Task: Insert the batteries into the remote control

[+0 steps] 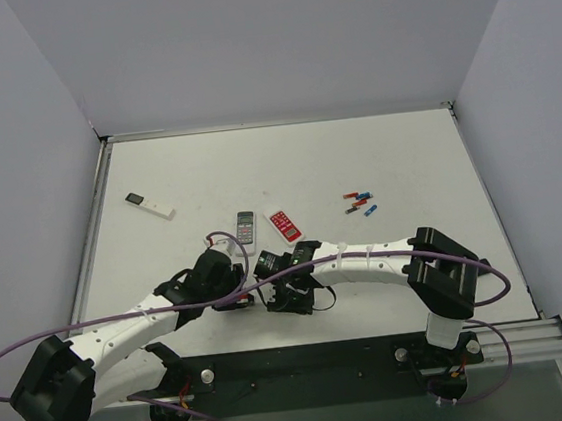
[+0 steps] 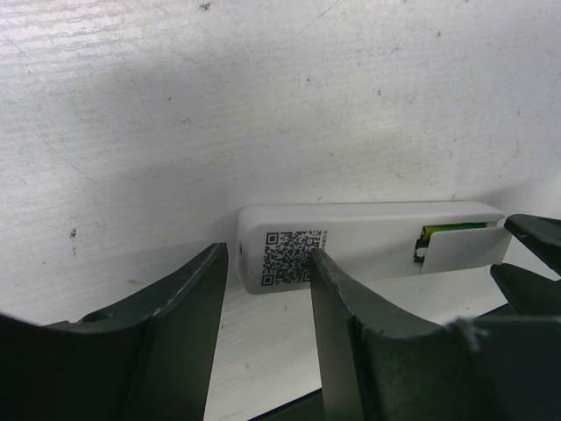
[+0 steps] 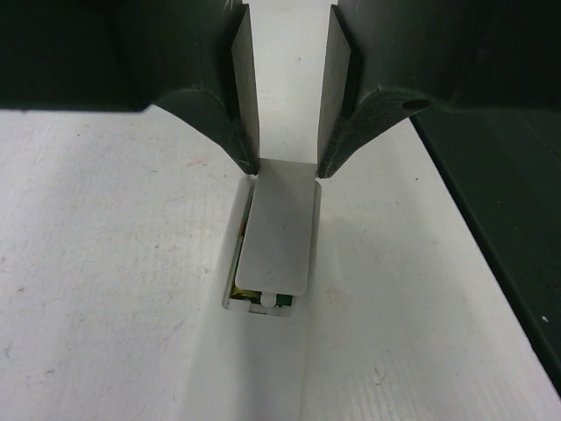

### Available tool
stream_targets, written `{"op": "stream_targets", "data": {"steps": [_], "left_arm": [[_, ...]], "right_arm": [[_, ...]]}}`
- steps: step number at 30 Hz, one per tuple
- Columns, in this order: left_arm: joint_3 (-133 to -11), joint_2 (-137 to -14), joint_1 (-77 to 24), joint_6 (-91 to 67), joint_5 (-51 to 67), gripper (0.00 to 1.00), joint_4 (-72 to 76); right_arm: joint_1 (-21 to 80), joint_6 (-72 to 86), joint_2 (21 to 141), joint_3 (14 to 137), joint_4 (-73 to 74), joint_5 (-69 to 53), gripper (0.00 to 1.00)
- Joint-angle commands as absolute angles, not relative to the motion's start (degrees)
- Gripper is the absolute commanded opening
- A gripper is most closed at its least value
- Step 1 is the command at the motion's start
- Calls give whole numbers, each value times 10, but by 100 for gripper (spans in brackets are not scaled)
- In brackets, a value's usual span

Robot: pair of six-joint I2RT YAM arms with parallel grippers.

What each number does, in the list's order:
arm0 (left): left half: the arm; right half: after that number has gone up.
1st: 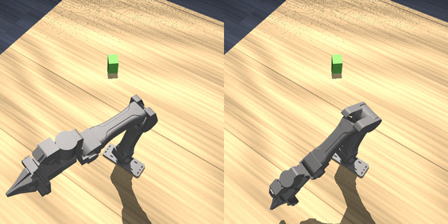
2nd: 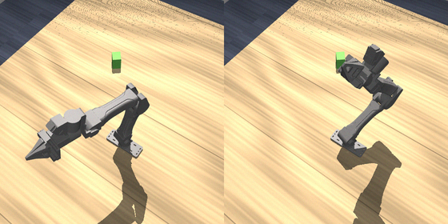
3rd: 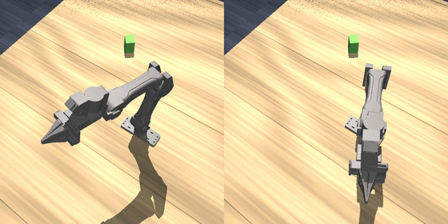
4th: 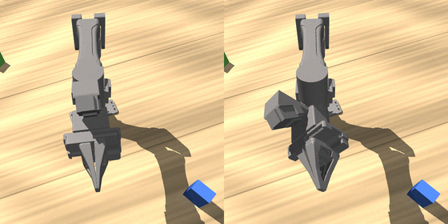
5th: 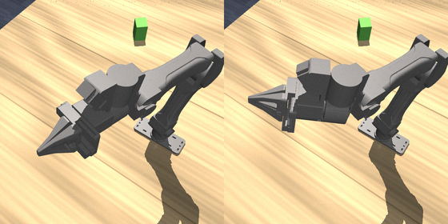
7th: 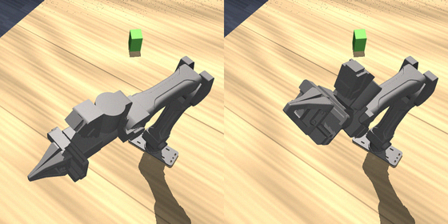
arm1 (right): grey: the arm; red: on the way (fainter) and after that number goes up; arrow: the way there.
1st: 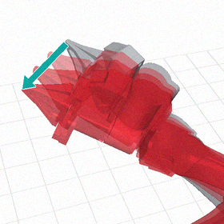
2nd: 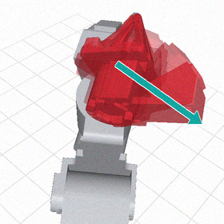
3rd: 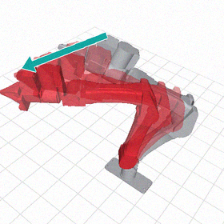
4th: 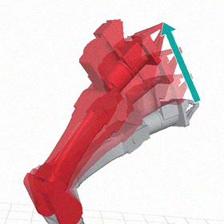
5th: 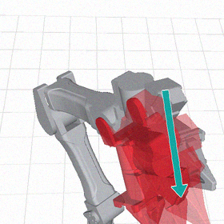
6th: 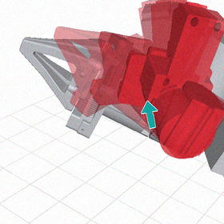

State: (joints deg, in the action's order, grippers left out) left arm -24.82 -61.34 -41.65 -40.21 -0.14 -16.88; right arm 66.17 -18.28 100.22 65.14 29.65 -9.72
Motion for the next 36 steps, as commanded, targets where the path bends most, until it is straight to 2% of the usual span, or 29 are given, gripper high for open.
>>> {"op": "stream_targets", "data": {"steps": [1,17,36], "left_arm": [[-249,-602,-420,-403,0,52,-153],[-249,-598,-420,-404,0,52,-156],[-248,-597,-420,-405,0,52,-156]], "right_arm": [[664,-172,1006,667,315,-43,0],[674,-167,1000,671,322,-91,1],[671,-157,1012,671,324,-58,6]]}}
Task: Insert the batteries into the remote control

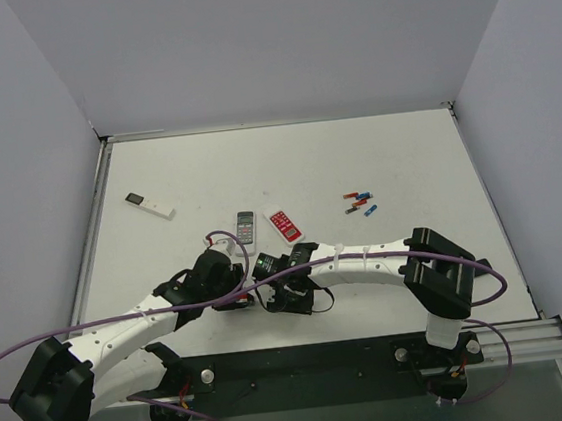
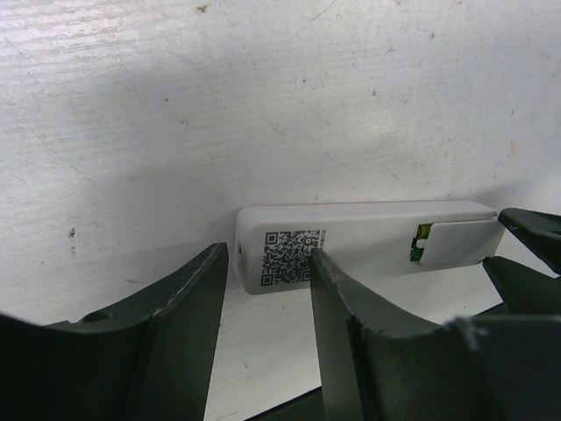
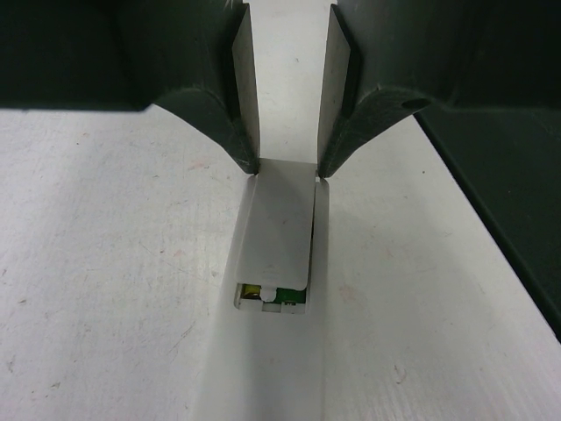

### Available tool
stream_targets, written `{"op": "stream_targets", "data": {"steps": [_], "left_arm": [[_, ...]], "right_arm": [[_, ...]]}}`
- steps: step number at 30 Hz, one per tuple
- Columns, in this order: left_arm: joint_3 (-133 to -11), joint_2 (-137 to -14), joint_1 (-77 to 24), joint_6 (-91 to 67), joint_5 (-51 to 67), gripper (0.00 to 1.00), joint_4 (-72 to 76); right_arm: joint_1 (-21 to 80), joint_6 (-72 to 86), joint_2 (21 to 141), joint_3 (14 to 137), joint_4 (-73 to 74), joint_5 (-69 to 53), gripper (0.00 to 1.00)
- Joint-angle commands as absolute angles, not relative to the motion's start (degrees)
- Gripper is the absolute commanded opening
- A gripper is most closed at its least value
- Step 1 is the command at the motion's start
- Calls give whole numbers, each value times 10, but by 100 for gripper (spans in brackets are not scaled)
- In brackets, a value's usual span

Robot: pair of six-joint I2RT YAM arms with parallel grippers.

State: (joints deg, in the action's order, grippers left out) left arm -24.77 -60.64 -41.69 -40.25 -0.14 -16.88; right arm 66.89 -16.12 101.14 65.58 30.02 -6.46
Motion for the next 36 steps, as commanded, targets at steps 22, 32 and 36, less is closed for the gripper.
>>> {"op": "stream_targets", "data": {"steps": [22,32,36], "left_arm": [[-246,-588,-420,-406,0,52,-156],[-249,-576,-420,-407,-2,55,-163],[-247,-574,-420,-410,-4,57,-162]], "right_arm": [[671,-169,991,686,335,-83,33],[657,-99,922,681,322,-91,38],[636,-7,876,640,265,-98,38]]}}
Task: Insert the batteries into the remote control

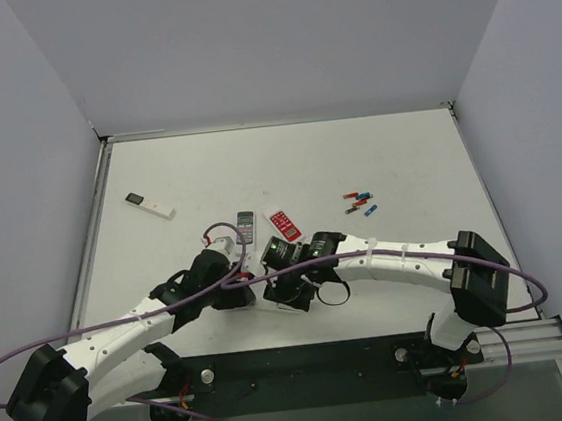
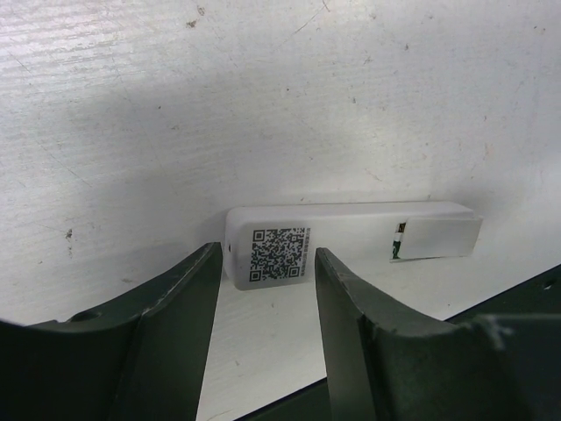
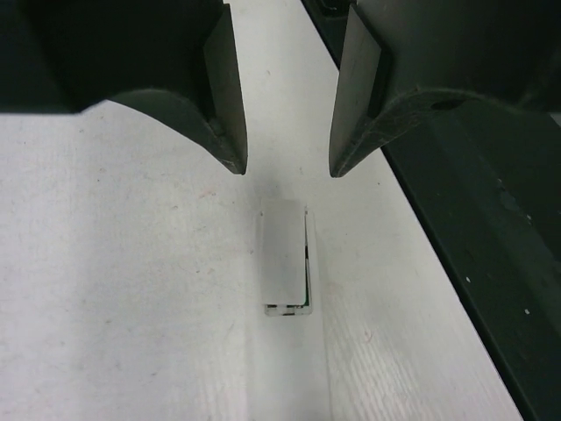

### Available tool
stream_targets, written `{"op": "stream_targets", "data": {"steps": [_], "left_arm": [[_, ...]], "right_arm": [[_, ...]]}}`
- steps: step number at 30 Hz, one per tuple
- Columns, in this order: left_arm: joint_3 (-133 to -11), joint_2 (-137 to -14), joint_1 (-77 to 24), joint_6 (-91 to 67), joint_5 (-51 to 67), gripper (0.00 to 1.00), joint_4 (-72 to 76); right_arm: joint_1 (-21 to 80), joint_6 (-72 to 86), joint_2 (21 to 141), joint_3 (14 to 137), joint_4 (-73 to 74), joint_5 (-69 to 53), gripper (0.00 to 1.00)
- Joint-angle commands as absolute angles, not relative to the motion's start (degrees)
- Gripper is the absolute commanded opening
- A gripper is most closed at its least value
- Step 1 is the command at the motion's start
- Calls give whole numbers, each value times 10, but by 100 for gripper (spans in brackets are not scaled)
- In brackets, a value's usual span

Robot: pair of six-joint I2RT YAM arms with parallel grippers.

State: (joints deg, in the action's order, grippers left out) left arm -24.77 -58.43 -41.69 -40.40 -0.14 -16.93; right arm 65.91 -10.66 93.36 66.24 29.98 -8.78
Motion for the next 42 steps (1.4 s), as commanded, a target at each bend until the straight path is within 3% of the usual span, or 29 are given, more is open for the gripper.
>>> {"op": "stream_targets", "data": {"steps": [1,6,14,42], "left_arm": [[-247,-572,-420,-410,-4,57,-162],[-246,-569,-420,-412,-7,62,-160],[-247,-583,-420,-413,-4,63,-155],[-243,-598,-420,-416,0,61,-147]], "right_arm": [[629,9,865,619,234,-93,38],[607,78,856,568,150,-84,37],[606,64,903,564,99,-89,30],[608,4,964,569,129,-150,29]]}}
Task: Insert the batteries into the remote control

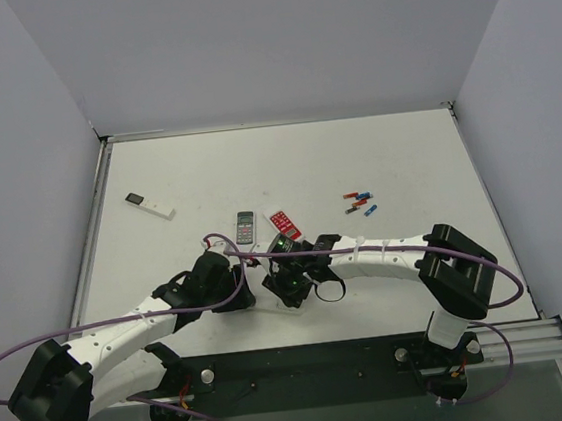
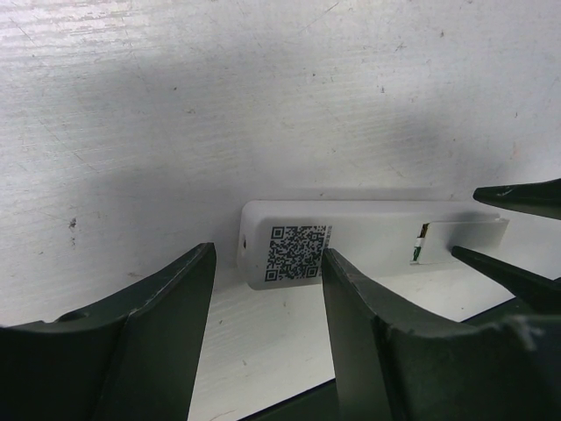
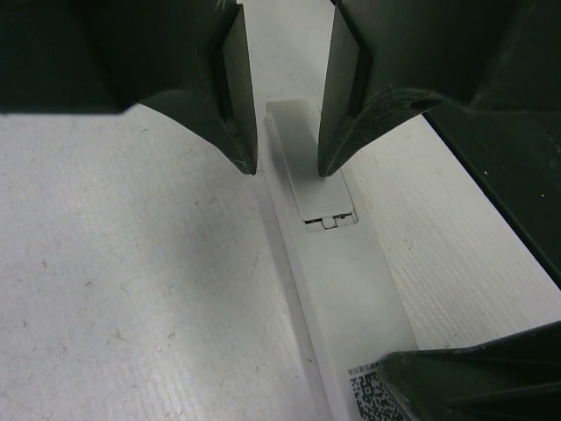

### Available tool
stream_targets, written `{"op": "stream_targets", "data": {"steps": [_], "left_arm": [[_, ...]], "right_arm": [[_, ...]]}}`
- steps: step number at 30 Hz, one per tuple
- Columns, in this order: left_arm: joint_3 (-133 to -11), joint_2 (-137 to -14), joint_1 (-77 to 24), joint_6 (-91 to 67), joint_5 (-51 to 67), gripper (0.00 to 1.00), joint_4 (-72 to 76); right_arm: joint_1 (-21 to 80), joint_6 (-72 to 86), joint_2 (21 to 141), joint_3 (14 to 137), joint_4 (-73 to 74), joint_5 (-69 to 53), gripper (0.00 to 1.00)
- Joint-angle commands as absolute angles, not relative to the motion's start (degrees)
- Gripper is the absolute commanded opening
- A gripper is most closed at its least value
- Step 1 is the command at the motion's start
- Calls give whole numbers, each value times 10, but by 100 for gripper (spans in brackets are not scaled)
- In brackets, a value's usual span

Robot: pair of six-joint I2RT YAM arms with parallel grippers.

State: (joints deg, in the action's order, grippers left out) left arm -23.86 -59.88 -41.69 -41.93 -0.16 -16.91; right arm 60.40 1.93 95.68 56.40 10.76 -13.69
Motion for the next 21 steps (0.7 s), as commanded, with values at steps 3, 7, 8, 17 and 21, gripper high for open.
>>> {"op": "stream_targets", "data": {"steps": [3,7,8,17,21], "left_arm": [[-243,-598,-419,-416,0,61,-147],[-242,-598,-420,-417,0,61,-146],[-242,-598,-420,-417,0,61,-146],[-240,-592,-420,-417,0,61,-146],[-239,-589,-419,-417,0,61,-146]], "right_arm": [[613,-12,968,570,134,-156,29],[613,-21,973,575,141,-174,29],[614,-22,973,576,144,-176,29],[604,-24,976,584,149,-171,30],[601,-25,958,589,152,-172,31]]}}
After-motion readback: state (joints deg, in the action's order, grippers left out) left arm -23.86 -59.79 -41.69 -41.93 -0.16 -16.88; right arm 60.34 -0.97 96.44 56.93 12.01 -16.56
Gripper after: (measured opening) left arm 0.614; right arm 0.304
